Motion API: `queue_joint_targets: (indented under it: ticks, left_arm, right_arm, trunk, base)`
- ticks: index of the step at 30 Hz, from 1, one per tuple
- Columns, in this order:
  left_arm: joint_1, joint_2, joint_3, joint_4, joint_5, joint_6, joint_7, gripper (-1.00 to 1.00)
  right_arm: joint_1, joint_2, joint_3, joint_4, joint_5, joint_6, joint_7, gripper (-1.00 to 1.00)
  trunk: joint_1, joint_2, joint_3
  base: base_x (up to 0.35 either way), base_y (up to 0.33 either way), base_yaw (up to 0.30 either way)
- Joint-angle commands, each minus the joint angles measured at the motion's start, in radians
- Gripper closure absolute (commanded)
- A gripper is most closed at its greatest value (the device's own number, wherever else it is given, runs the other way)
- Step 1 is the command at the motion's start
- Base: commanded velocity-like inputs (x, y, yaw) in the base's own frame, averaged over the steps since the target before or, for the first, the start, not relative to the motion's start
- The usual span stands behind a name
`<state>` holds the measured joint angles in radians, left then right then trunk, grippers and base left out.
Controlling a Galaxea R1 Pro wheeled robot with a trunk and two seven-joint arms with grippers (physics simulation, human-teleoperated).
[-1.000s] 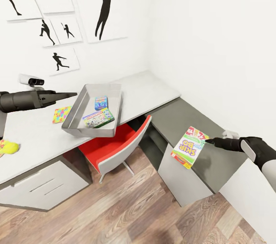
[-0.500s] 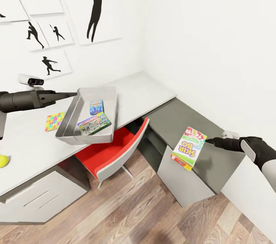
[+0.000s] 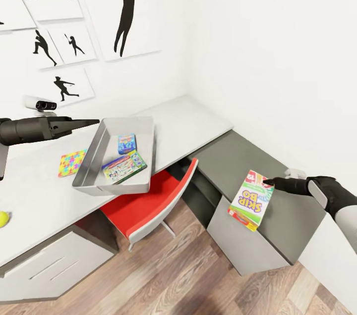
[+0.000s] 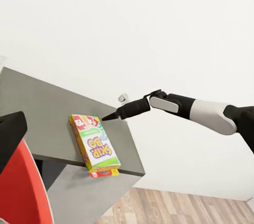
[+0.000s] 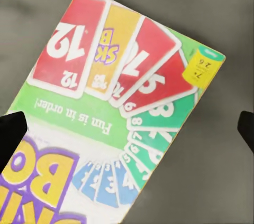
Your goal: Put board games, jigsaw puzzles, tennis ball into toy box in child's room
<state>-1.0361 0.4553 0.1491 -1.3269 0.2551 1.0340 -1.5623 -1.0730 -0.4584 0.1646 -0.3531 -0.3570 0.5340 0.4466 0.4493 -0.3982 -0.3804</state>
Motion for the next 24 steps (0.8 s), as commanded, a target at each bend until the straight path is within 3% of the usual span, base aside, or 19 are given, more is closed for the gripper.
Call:
queue_joint_targets:
  ticks: [1,24]
  left_arm:
    - [-0.001,0.000,0.000,0.000,0.000,0.011,-0.004,-1.00]
    - [-0.001,0.000,0.000,0.000,0.000,0.012,-0.004,-1.00]
  right_arm:
    - [-0.001,0.000,0.004,-0.001,-0.004,0.004,0.001,-1.00]
    - [-0.001,0.003,0.003,0.000,-0.007,0.003,-0.034,-1.00]
  trunk:
    - [0.001,-0.002,-0.002]
    - [0.001,-0.002,-0.012]
  base:
    - [0.071,0.013,0.000]
    - [0.126,0.044,0.000]
